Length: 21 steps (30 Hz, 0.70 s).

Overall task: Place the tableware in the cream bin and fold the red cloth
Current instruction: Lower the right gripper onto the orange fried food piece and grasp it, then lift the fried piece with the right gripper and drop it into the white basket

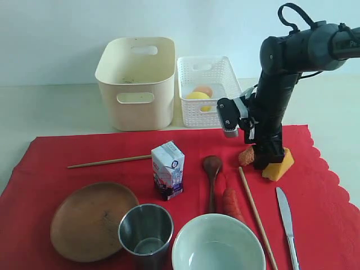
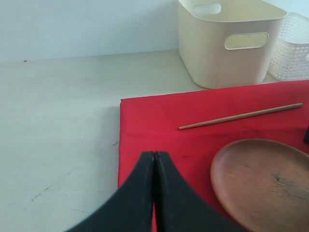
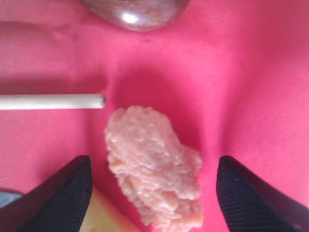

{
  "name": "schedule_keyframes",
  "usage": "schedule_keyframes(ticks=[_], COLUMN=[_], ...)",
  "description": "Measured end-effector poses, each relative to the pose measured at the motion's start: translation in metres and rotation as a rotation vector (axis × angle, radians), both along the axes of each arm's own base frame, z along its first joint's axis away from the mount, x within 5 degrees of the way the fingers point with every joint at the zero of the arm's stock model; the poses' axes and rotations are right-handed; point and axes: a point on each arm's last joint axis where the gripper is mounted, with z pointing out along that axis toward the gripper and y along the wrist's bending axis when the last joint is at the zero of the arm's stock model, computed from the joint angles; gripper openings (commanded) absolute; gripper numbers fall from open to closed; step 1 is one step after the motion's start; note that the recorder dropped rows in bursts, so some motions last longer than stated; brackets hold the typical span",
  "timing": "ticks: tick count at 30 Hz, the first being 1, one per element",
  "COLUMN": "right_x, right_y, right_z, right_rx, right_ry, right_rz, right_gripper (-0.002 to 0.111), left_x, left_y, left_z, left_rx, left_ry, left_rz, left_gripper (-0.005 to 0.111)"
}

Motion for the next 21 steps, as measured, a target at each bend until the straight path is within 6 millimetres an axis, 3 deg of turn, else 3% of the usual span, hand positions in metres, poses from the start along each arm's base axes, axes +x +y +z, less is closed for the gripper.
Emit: schedule_keyframes(ticks=[4, 18, 21], right_x=[0.0033, 0.0037, 0.0035], right_y=[0.0008, 0.0016, 0.0027], right_z=[-0.0055, -0.0082, -0.0081], right_rx=[0.006, 0.013, 0.032], right_ry=[-0.024, -0.022, -0.016], right_rz=[-0.001, -0.006, -0.03], right_gripper=[0.065, 0.002, 0.0], left_x=[0.0, 0.0, 0.0], left_y=[0.0, 0.0, 0.0], left_z=[0.0, 0.0, 0.0], left_rx=[0.0, 0.0, 0.0], left_ry=[0.0, 0.0, 0.0], left_rz=[0.0, 0.0, 0.0], left_gripper=[0.0, 0.0, 0.0])
